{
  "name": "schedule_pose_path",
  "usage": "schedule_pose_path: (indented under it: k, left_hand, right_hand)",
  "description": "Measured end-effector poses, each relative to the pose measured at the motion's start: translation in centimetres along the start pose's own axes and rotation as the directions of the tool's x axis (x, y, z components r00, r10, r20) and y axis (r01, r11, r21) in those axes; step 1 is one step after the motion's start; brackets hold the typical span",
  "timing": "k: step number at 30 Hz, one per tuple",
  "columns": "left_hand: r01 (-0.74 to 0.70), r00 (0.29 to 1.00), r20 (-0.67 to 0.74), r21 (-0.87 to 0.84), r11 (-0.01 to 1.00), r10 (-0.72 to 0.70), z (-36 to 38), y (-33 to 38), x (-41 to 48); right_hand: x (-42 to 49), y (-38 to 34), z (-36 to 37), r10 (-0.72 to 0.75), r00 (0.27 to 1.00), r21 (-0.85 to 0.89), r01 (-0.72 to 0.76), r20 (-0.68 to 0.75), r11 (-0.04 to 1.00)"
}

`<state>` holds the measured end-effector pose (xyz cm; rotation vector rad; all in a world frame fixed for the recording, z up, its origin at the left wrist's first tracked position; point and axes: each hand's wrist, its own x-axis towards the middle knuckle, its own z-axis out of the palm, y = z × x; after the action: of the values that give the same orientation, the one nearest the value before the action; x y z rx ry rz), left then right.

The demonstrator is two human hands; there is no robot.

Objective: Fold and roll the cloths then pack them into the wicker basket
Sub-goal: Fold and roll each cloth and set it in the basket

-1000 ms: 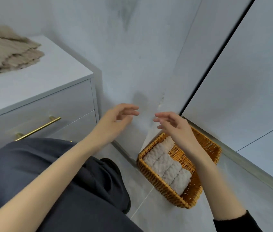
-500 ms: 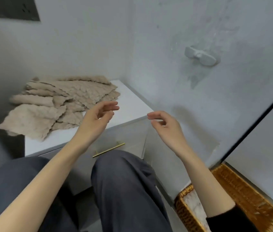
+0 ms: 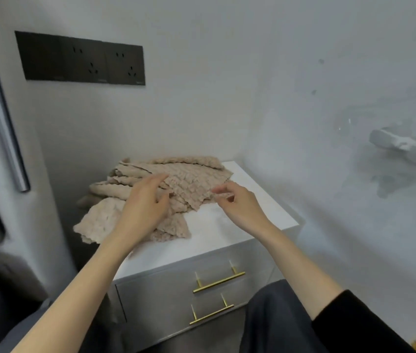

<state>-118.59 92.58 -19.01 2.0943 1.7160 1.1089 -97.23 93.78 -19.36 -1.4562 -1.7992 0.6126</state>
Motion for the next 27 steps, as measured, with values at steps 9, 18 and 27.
schedule_pose_path:
  k: [9, 18, 27]
  left_hand:
    - [-0.061, 0.996, 0.077, 0.253, 0.965, 0.042, 2.2, -4.0, 3.7]
    - [-0.070, 0.997, 0.048, 0.226, 0.972, 0.060, 2.4, -4.9, 4.4]
    - [-0.113, 0.991, -0.041, 0.246, 0.963, 0.127, 2.4, -4.0, 3.7]
  right_hand:
    - [4.8, 2.8, 7.1, -0.080, 0.991, -0.197, 0.099, 0.103, 0.975]
    - [6.6, 4.9, 8.5, -0.234, 0.971, -0.317, 0.209, -0.043, 0.925]
    - [7.0, 2.6, 3.0, -0.102, 0.910, 0.116, 0.162, -0.401, 0.980]
